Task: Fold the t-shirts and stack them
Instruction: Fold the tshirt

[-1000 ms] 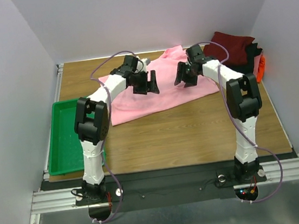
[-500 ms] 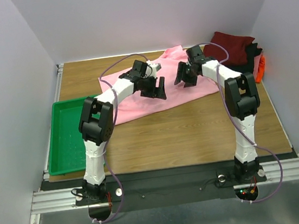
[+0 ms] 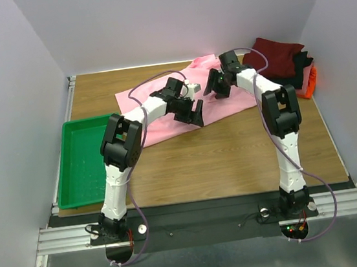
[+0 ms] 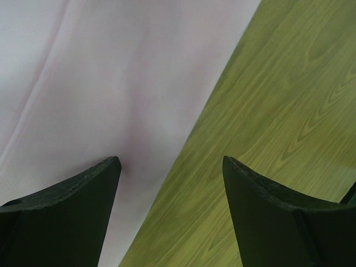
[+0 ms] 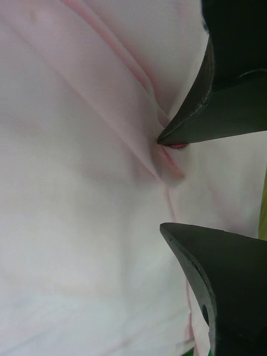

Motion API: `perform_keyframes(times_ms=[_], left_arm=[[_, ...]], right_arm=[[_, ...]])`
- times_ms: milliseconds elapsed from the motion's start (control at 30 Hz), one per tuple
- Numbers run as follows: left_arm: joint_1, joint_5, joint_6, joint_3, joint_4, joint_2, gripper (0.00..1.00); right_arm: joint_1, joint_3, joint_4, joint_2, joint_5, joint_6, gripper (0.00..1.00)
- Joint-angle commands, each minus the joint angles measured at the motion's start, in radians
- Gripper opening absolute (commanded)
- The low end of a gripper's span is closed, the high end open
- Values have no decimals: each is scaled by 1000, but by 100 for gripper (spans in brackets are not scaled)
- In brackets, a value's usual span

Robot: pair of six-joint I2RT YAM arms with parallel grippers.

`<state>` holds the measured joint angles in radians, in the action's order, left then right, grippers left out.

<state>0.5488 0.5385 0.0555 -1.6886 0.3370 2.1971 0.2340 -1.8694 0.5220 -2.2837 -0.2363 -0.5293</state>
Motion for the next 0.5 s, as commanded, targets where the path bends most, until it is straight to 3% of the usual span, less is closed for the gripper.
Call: perform_keyframes(times_ms=[0,200,467], left_arm=[[3,38,-31,-11,0,-10,86],[3,34,-36,-2,7,-4,86],[3,28,-37,-8,16,4,86]], right_arm=[[-2,-131,-33,-48,-38,-34,64],[-1,-255,-42,-75,-23,-60,64],[-1,-301,-74,-80,-23,-72,64]])
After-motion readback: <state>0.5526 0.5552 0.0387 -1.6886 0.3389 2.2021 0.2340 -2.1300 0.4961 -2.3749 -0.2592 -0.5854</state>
